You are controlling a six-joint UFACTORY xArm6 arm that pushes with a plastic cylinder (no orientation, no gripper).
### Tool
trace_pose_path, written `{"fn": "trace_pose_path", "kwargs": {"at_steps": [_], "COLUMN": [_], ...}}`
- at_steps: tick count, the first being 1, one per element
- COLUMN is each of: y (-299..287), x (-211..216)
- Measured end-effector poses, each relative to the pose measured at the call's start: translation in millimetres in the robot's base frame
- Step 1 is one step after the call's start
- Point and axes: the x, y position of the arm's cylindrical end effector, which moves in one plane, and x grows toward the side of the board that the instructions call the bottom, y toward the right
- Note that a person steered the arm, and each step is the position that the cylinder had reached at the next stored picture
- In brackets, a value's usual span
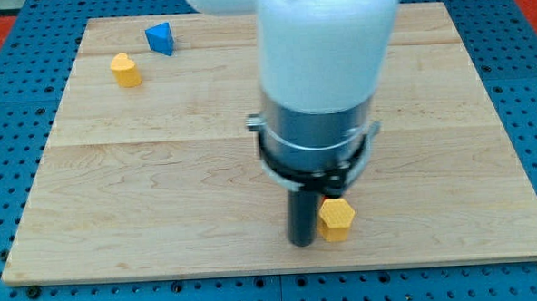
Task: Push yellow heart to blue triangle
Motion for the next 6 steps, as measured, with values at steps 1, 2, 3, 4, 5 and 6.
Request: {"fn": "trace_pose_path", "kwargs": {"at_steps": [1, 2, 3, 4, 5, 6], "y": [-72.5, -147.1, -221.8, -230.0, -223.3, -216.4], "x": [-35.2, -111.2, -183.0, -248.2, -275.4, -286.0]}}
